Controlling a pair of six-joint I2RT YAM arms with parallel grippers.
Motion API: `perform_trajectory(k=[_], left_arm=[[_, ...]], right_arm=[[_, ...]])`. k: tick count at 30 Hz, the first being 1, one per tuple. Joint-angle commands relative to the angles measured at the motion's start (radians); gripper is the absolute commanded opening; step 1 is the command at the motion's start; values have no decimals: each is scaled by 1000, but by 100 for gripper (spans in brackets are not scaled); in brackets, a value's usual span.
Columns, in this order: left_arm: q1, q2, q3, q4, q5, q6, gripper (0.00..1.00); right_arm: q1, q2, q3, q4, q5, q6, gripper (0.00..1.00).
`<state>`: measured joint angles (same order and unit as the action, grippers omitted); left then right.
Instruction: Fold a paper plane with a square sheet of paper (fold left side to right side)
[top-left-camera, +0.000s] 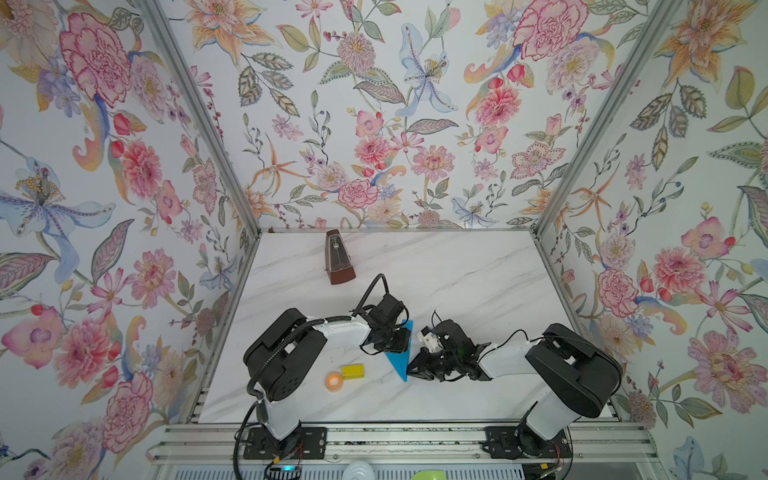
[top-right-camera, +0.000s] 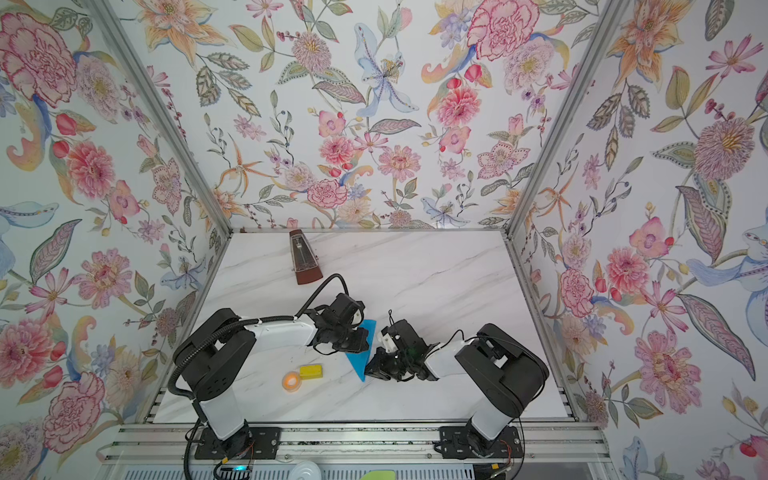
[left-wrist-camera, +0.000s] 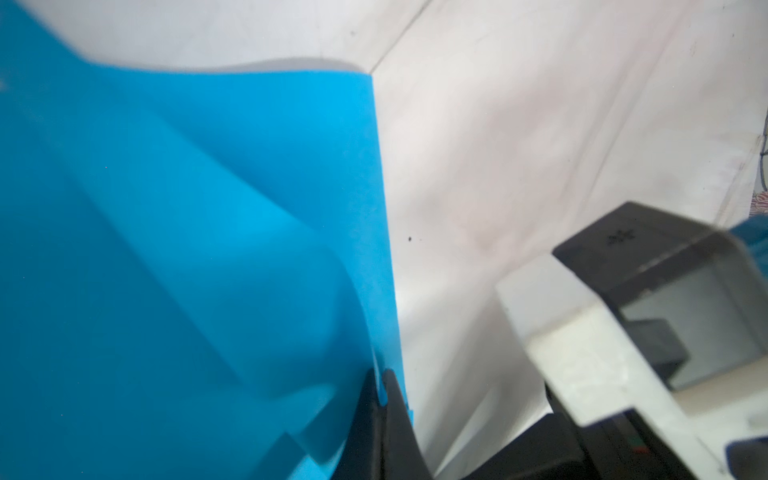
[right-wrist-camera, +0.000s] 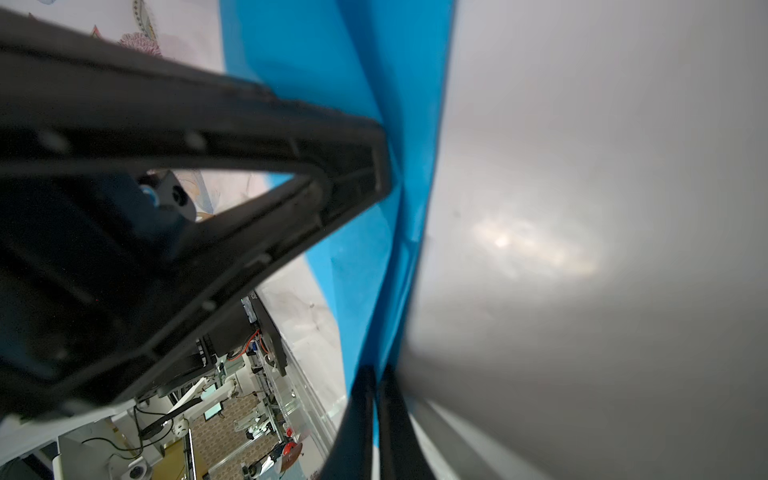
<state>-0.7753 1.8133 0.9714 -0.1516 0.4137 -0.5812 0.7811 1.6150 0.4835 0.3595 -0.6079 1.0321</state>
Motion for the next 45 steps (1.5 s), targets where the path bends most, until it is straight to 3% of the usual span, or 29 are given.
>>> perform_trajectory(k=[1,7,15,24,31,45], left_arm=[[-3,42,-7,15,-52,-5,0],[-2,54,-14,32,-60,-18,0],[-2,54,-21,37,-60,-19,0],[-1,61,-17,37,-60,-16,0],[-1,58,-26,41,-61,-17,0],[11,19,-26,26,-88,-15,0]], right_arm=[[-10,-64,-11,-248,78,-45,14],[-22,-153,1,-328,134,-44,16],[-21,-190,4,-159,115,37,20],[-22,-96,2,-8,67,91,26],[-19,-46,-18,90,45,125,21],[-2,10,-61,-2,90,107,4]])
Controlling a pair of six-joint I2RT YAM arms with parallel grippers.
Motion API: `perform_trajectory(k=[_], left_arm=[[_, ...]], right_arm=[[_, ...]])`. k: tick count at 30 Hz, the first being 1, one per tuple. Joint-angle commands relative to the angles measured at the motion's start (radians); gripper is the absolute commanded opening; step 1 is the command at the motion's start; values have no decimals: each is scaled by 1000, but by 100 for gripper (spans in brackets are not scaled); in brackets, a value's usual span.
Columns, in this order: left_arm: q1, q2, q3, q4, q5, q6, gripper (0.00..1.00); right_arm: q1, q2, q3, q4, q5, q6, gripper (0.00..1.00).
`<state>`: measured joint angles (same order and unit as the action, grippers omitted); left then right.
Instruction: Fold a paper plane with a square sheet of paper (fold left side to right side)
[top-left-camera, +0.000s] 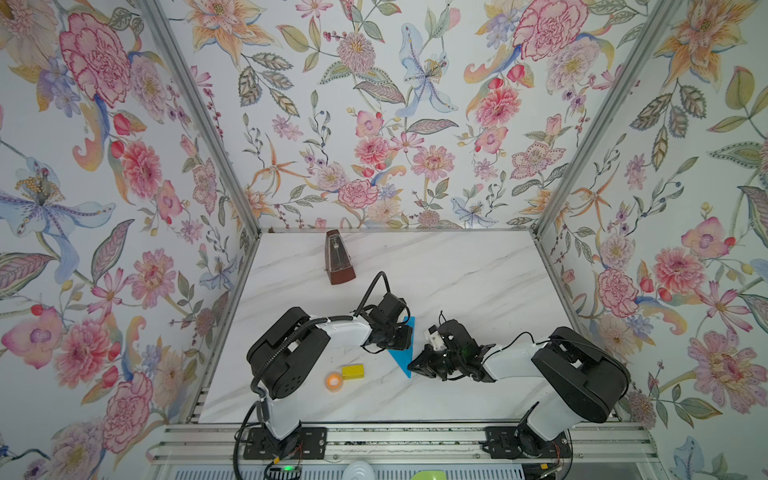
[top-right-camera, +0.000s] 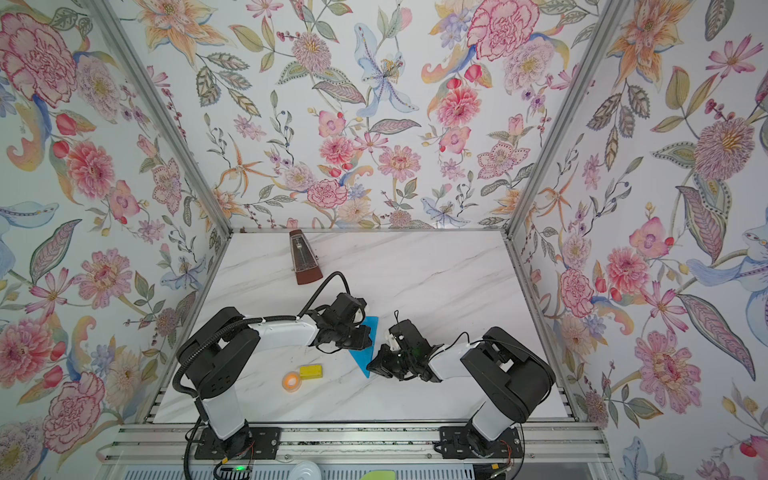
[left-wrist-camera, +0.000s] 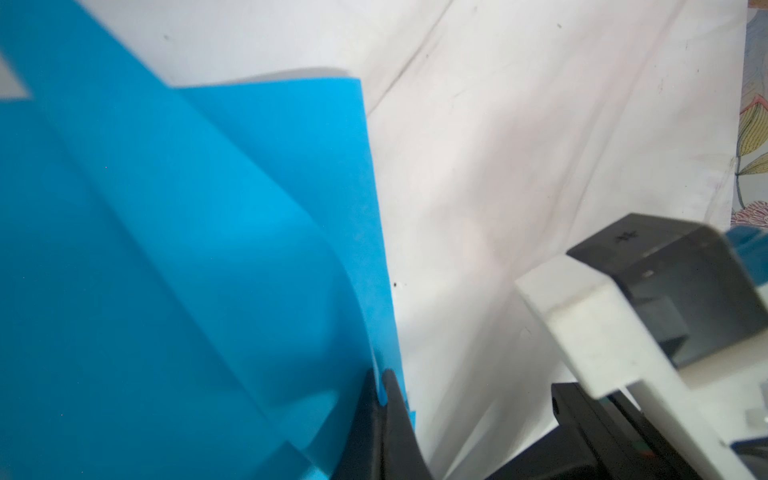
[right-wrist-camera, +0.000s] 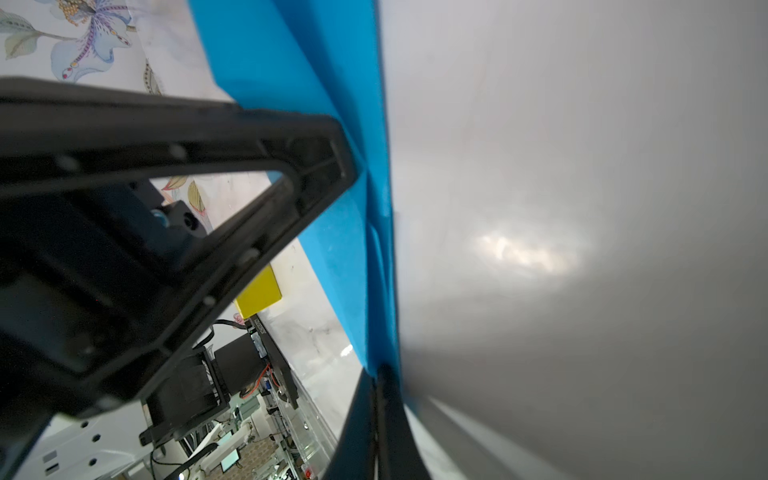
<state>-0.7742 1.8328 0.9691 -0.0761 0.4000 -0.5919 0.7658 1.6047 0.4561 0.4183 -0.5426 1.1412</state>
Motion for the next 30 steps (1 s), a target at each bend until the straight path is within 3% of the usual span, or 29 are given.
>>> perform_trajectory(k=[1,7,12,21,30], left_arm=[[10,-3,-25,-51,-77,-3,0],[13,-17,-24,-51,-103,-3,0],[13,12,-15,-56,-86,6,0],[12,37,-39,-55,-92,4,0],[12,40,-58,-40,-84,-3,0]], right_arm=[[15,20,-39,-61,29,3,3],[17,20,-66,-45,32,20,0],[19,6,-69,-79,43,16,8],[10,-181,49,-420,174,-78,18],[13,-161,116,-260,76,-68,9]])
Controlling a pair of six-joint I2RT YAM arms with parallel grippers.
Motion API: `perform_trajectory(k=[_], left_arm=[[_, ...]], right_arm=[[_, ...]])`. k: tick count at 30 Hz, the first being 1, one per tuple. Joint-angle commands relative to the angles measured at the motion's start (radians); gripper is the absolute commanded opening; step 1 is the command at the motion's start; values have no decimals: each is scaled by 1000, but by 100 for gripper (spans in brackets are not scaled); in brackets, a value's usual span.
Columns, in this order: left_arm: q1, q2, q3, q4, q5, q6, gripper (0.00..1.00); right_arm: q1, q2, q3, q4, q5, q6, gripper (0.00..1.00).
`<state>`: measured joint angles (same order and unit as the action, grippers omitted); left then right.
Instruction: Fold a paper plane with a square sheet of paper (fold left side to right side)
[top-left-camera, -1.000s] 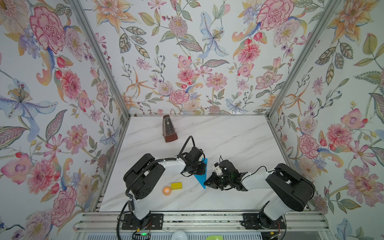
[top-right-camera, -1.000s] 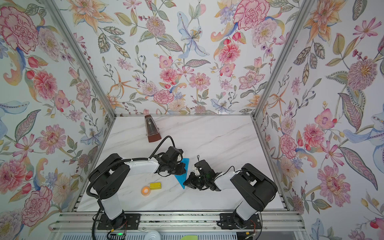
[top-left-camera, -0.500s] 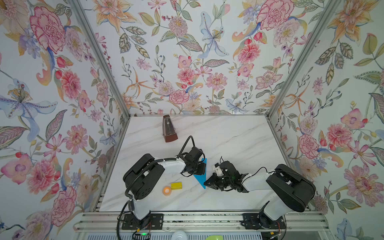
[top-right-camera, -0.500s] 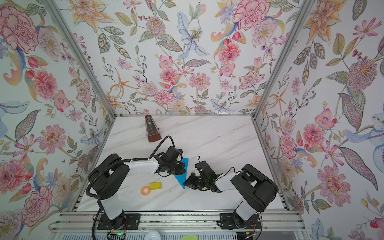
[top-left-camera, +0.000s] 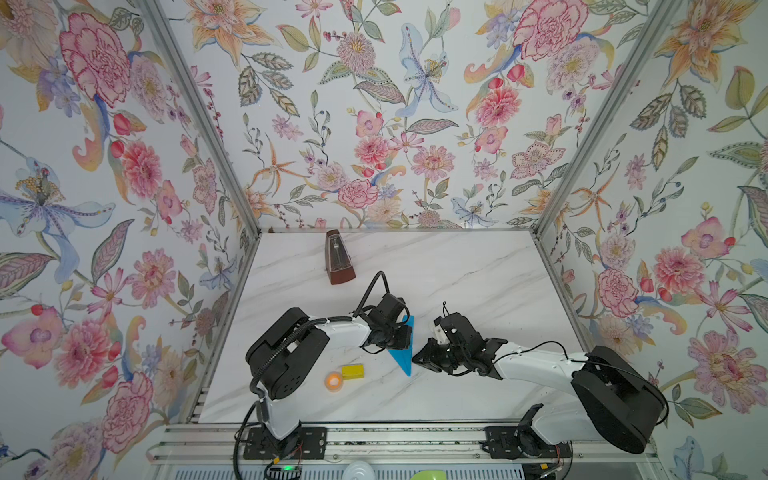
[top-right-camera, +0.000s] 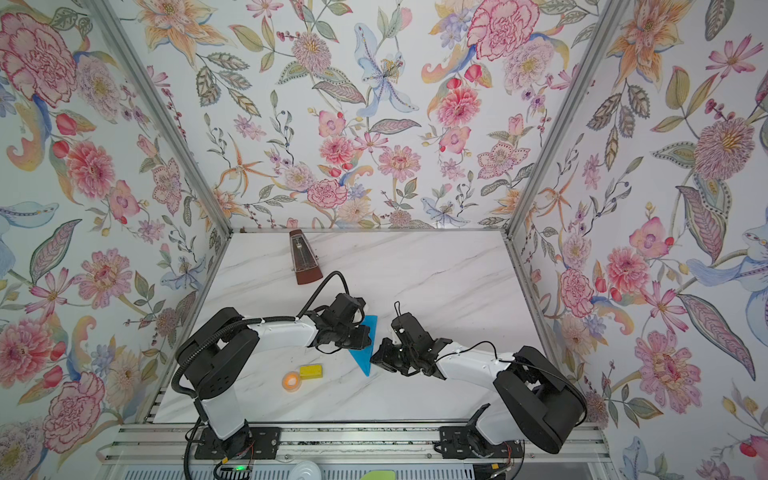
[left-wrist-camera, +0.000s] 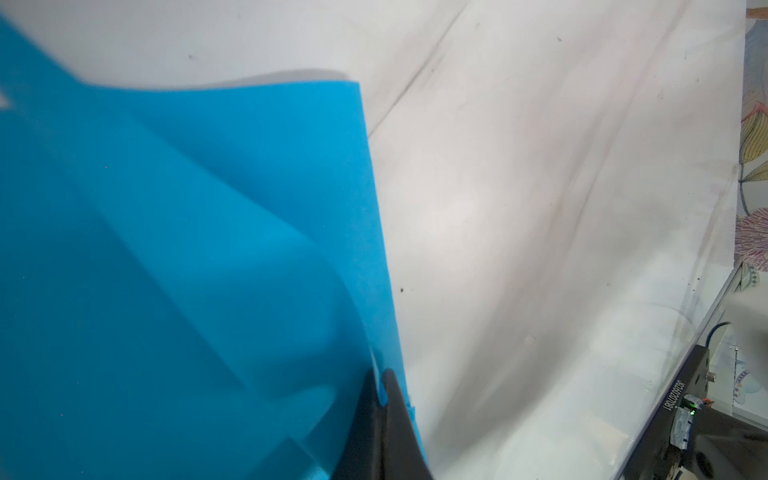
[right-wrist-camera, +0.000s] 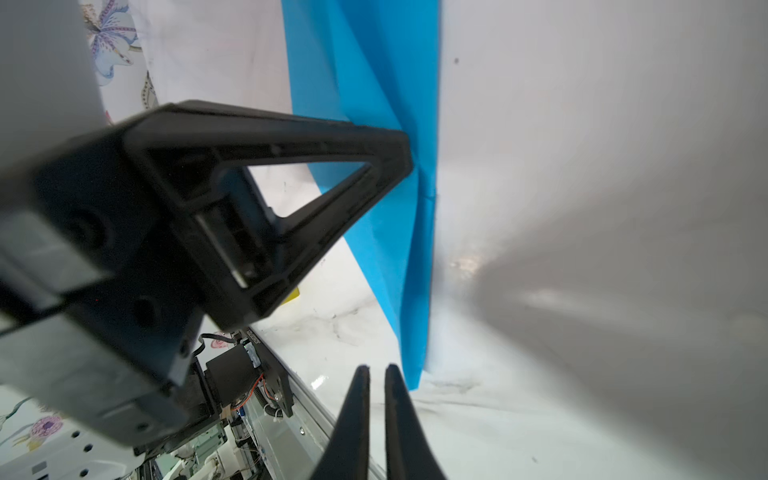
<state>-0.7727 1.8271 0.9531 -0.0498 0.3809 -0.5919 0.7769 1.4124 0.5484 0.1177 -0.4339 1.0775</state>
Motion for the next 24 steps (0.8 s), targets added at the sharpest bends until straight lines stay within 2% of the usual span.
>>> perform_trajectory(k=[1,9,24], left_arm=[[11,47,-43,-67,-66,-3,0],[10,53,-39,-73,-83,0,0],[13,47,-24,-97,-99,7,0]], right_arm=[[2,51,33,55,-42,-2,8],[-7,162,58,112,-80,-6,6],[-1,197,-78,106,-57,1,3]])
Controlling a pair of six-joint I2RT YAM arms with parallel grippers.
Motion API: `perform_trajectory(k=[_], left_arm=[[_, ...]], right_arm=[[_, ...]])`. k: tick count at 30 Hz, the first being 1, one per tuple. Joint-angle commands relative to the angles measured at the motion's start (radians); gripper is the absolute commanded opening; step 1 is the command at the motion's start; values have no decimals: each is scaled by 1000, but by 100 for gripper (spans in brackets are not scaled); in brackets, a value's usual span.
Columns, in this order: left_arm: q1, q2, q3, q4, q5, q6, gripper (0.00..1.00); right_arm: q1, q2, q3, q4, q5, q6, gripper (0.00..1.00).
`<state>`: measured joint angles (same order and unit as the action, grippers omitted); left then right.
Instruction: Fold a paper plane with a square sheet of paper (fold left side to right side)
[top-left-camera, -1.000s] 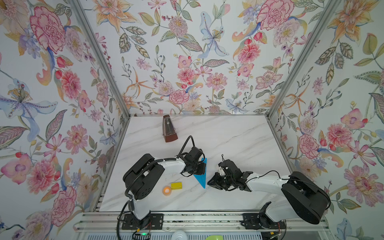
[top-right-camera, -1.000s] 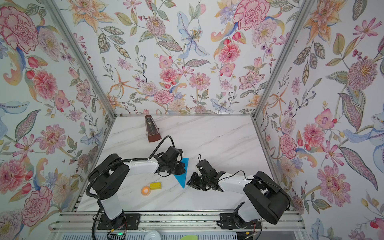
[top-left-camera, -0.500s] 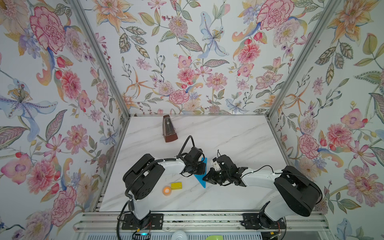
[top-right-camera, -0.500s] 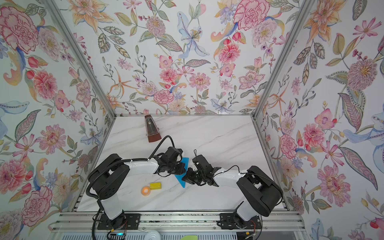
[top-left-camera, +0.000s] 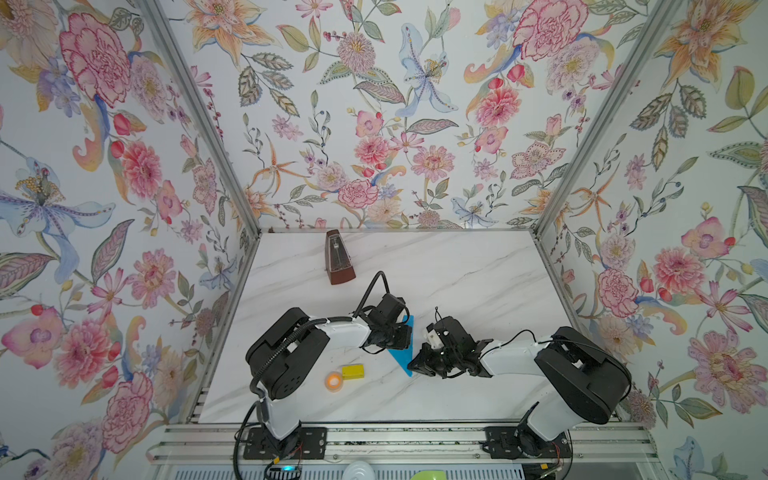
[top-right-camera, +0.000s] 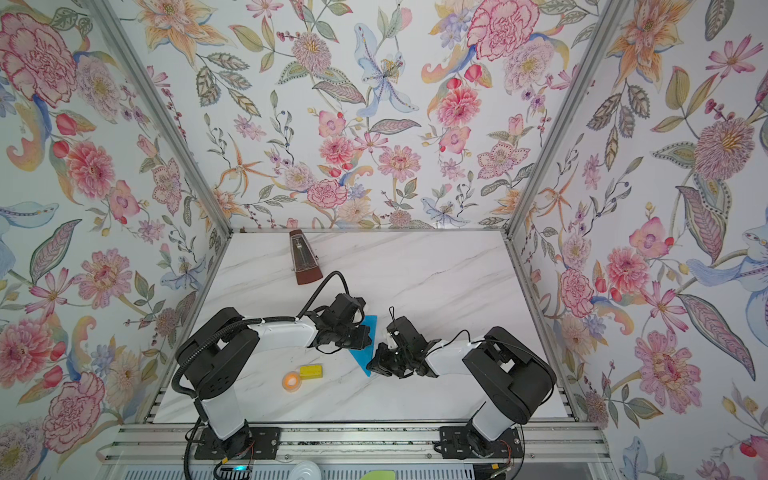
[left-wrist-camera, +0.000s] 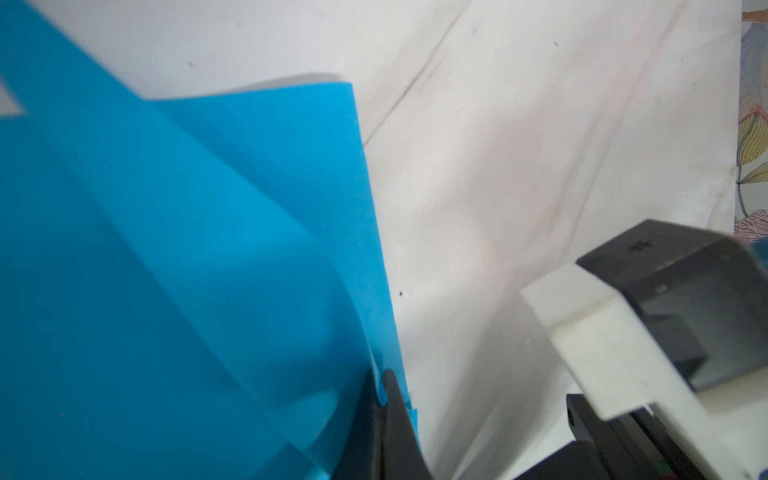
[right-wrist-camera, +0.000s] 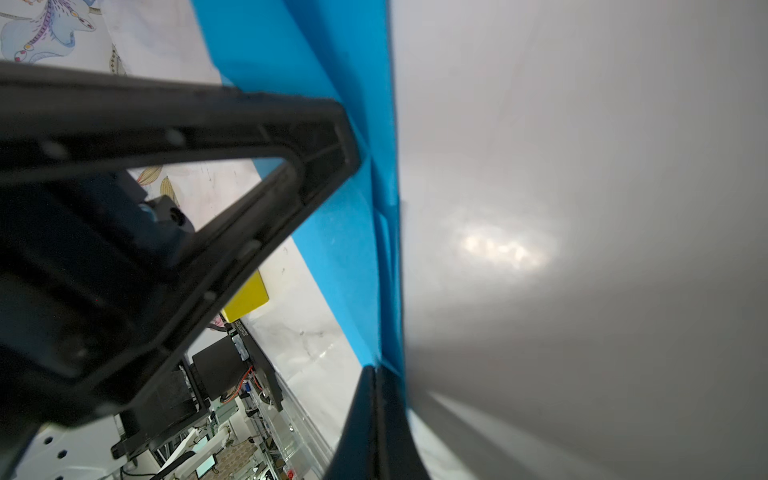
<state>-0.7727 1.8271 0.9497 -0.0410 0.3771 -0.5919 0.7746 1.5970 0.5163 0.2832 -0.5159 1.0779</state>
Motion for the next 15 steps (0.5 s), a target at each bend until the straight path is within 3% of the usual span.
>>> perform_trajectory(k=[1,7,15], left_arm=[[12,48,-16,-109,-95,10,0],[13,23,11,-137,-110,22,0],[26,-101,162,-277,-160,192,22]], right_arm=[[2,14,-52,-59,27,0,2],[9,28,-70,-54,27,1,0],[6,56,-73,-33,10,-2,0]])
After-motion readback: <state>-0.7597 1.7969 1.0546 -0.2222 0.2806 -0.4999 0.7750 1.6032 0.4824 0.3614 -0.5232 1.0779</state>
